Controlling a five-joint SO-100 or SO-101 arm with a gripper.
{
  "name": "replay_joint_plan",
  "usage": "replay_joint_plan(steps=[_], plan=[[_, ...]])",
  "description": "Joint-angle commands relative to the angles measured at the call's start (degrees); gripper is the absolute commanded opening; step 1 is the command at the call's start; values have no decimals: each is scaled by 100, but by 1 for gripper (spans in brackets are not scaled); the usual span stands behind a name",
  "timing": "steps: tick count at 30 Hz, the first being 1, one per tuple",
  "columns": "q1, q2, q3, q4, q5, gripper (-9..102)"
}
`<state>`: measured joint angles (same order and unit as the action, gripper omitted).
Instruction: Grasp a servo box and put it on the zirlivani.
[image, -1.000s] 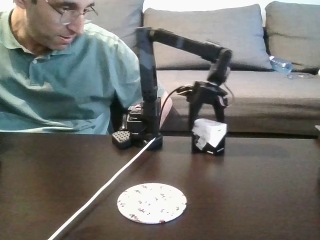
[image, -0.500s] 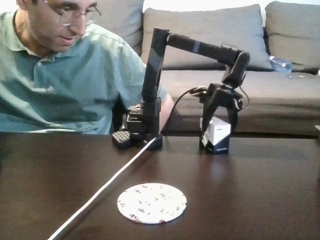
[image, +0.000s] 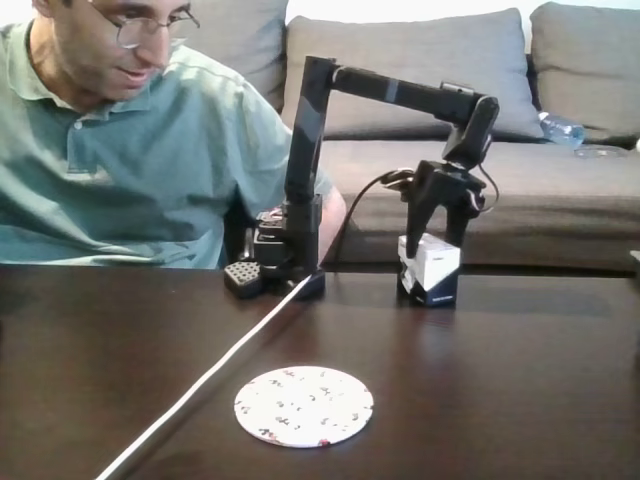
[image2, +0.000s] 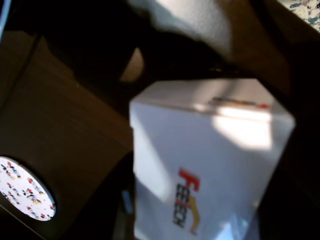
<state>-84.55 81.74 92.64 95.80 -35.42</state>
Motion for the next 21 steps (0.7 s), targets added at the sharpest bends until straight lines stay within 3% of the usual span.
replay_joint_plan(steps=[1,5,14,21], plan=[[-9,281,-158,70,26,18],[70,281,-158,70,26,13],[70,299,-308,79,26,13],[729,624,-2259,773,123,13]])
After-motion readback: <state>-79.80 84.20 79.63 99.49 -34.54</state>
